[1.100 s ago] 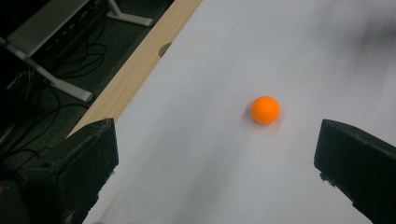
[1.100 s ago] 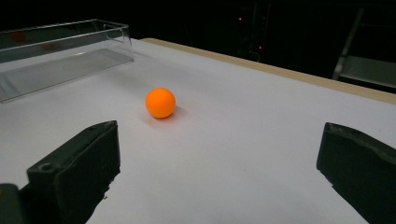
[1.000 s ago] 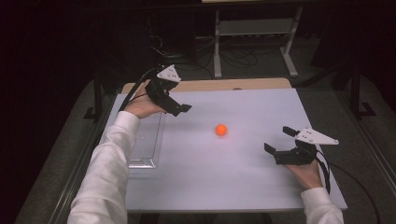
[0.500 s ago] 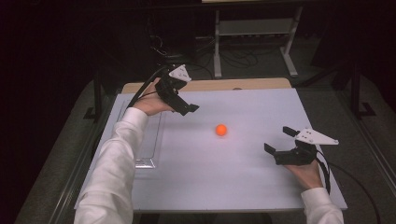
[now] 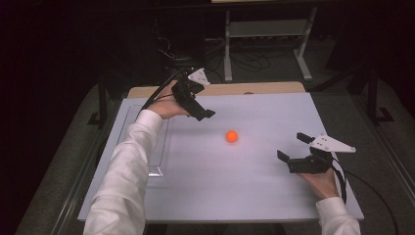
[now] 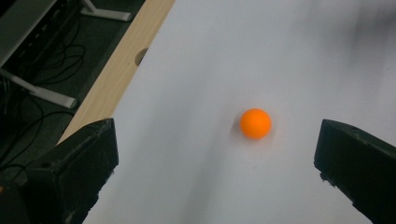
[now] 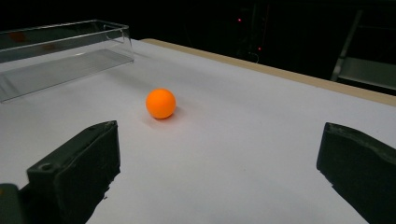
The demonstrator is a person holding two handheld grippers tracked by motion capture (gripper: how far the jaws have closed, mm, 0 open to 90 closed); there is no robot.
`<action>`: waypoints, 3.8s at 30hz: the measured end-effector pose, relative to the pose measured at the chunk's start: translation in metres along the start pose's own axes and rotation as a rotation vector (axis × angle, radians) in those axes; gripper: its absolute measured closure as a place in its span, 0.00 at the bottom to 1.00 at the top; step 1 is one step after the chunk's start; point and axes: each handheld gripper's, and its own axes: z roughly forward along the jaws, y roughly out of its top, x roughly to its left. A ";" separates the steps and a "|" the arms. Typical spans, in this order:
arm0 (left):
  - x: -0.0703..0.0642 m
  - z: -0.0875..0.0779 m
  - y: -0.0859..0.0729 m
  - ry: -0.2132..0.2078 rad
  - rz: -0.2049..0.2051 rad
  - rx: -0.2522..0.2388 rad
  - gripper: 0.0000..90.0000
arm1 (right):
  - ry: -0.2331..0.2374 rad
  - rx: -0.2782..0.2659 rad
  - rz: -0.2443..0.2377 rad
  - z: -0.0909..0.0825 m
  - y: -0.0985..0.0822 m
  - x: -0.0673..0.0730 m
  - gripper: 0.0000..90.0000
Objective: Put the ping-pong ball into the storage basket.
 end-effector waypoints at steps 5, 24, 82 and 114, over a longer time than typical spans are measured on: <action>0.000 0.007 0.001 -0.012 0.009 0.005 0.00 | 0.001 0.003 -0.003 0.000 0.000 0.001 0.00; -0.003 0.036 0.013 -0.051 0.056 0.042 0.00 | 0.002 0.005 -0.008 0.000 0.000 0.002 0.00; -0.016 0.106 0.011 -0.122 0.150 0.184 0.00 | -0.002 0.002 -0.006 -0.004 0.000 0.002 0.00; -0.026 0.133 0.005 -0.153 0.163 0.239 0.00 | -0.001 0.000 -0.002 -0.005 -0.001 0.001 0.00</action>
